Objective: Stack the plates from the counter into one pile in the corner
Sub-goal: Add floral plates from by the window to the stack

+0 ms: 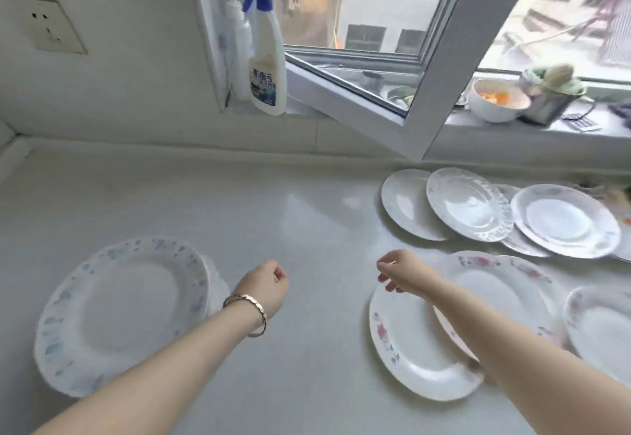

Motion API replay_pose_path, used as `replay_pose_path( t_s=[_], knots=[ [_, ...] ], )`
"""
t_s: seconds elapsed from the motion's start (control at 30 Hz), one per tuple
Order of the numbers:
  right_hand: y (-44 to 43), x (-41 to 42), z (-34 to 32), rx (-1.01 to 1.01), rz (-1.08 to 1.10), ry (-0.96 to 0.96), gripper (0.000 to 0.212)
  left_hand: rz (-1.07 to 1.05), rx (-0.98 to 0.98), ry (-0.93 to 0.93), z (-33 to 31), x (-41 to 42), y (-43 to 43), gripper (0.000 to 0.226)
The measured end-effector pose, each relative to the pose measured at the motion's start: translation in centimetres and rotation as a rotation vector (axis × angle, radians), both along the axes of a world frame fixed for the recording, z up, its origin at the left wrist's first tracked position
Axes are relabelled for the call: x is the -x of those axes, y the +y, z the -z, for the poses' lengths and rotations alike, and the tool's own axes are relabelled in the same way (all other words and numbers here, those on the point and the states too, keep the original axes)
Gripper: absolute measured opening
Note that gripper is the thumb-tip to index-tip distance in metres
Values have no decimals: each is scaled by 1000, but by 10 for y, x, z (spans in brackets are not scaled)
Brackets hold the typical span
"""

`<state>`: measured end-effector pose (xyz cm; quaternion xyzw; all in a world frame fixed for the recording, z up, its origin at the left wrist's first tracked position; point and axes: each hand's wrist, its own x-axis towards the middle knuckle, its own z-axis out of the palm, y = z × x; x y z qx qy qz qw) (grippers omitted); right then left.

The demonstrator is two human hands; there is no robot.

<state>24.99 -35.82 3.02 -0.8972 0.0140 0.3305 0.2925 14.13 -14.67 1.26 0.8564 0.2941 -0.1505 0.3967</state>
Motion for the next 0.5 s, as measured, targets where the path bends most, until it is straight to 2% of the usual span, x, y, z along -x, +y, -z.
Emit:
replay_pose_path(
  t_s=[0.1,0.23,0.37,0.5],
  knots=[
    [-81,-25,0,-14,115,-98,19,83,49,20,10,-29,-70,25],
    [-193,-46,10,7,230,-119,20,67,202,90,32,-61,-168,20],
    [-275,-59,24,31,300,-98,16,-63,347,225,50,-79,-241,5],
    [-324,-71,35,10,347,-34,15,-252,506,289,67,-90,-284,23]
  ],
)
